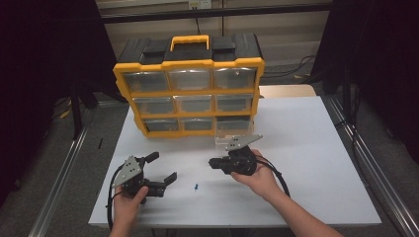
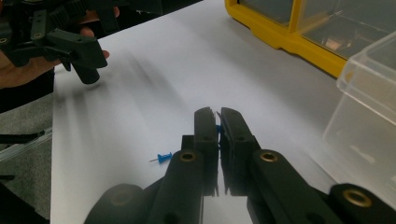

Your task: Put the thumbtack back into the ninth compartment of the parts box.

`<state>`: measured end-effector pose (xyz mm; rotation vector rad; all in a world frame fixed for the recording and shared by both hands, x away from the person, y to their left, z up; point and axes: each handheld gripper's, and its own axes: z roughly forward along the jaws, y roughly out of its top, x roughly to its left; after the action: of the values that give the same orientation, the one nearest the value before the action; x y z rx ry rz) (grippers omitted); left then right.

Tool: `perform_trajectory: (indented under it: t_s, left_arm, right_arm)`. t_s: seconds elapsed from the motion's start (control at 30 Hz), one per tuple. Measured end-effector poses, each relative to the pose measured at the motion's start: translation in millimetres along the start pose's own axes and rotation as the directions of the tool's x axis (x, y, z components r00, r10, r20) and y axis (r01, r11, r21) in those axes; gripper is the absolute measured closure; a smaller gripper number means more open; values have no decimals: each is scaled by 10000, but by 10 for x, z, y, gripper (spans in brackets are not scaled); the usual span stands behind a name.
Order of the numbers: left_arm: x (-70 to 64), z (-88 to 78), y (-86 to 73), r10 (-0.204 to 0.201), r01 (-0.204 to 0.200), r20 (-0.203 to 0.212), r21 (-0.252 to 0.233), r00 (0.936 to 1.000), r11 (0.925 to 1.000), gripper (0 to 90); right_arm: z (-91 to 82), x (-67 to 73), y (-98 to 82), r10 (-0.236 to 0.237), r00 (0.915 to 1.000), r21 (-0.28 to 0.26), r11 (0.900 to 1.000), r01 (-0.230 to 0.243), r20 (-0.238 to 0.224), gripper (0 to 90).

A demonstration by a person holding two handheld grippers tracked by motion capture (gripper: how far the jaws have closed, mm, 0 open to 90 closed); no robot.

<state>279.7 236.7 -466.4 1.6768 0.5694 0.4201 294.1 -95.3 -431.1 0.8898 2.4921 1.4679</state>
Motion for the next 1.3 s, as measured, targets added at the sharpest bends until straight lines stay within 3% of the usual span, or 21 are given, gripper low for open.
perform_trajectory:
  t_s: [0.07,0.1,0.17,0.3,0.33,0.37,0.47,0.5,0.53,0.57,0.7,0.77,0.8,0.83,0.9,0.93,0.97,1.0,1.13,1.17,1.3]
  left_arm:
    - [11,-8,2,170,-171,52,111,9998,9998,20]
    - [-3,-14,6,240,-232,-292,272,9993,9994,20]
    - [-48,23,-3,-460,452,-407,-218,9981,9987,20]
    - [-46,20,-1,-398,390,-415,-202,9983,9990,20]
    - [-36,12,0,-245,242,-373,-90,9990,9997,20]
    - [-3,-16,7,242,-234,-280,272,9993,9994,20]
    - [-26,1,3,-94,95,-345,24,9994,10000,20]
    - [-3,0,0,-21,21,16,-7,10000,10000,20]
    - [14,-14,4,236,-237,58,163,9997,9996,20]
    - [-2,0,1,-38,38,1,-25,10000,10000,20]
    - [-2,-1,0,-16,16,4,-8,10000,10000,20]
    - [14,-12,3,230,-231,65,162,9997,9996,20]
    - [-10,-11,5,141,-135,-311,199,9994,9997,20]
    - [-2,-18,7,264,-255,-306,288,9992,9993,20]
    - [-1,0,0,-7,7,14,-10,10000,10000,20]
    - [-2,-18,7,259,-251,-289,282,9992,9993,20]
    - [-25,2,2,-92,92,-352,20,9993,10000,20]
    - [-2,-17,7,263,-254,-292,282,9992,9993,20]
    - [-3,-14,6,247,-239,-286,277,9993,9993,20]
    - [-29,8,0,-177,177,-320,-19,9993,9998,20]
    - [-34,11,-2,-260,260,-306,-9,9992,9997,20]
  right_arm:
    - [-12,-12,7,-3,10000,6,10000,3,50,869]
    - [-16,-15,11,-53,10000,27,10000,53,81,869]
    - [-26,-18,26,-92,9999,56,9999,91,138,869]
    - [-55,-25,53,-61,9999,-62,10000,62,150,869]
    - [-59,-27,56,-36,9998,-130,9999,38,176,869]
    - [-62,-30,59,-9,9999,-163,9999,11,147,869]
    - [-74,-43,71,23,9999,-182,9998,-20,164,869]
    - [-76,-47,76,6,9997,-196,9998,-2,225,869]
    - [-78,-55,82,-12,9998,-221,9998,16,208,869]
    - [-85,-59,90,-16,9998,-181,9998,19,196,869]
    - [-110,-81,111,-27,9998,-234,9997,32,216,869]
    - [-121,-89,119,12,9998,-220,9998,-8,199,869]
    - [-127,-90,124,34,9997,-235,9997,-28,254,869]
    - [-131,-93,128,42,9996,-273,9996,-35,267,869]
    - [-144,-105,136,85,9996,-311,9995,-77,283,869]
    - [-148,-113,138,119,9996,-336,9994,-110,257,869]
    - [-150,-122,140,124,9996,-325,9994,-116,240,869]
    - [-156,-127,143,155,9994,-326,9994,-146,298,869]
    - [-181,-147,176,130,9993,-327,9994,-118,356,869]
    - [-187,-149,186,117,9991,-352,9993,-103,396,869]
    - [-211,-164,221,67,9991,-400,9992,-51,413,869]
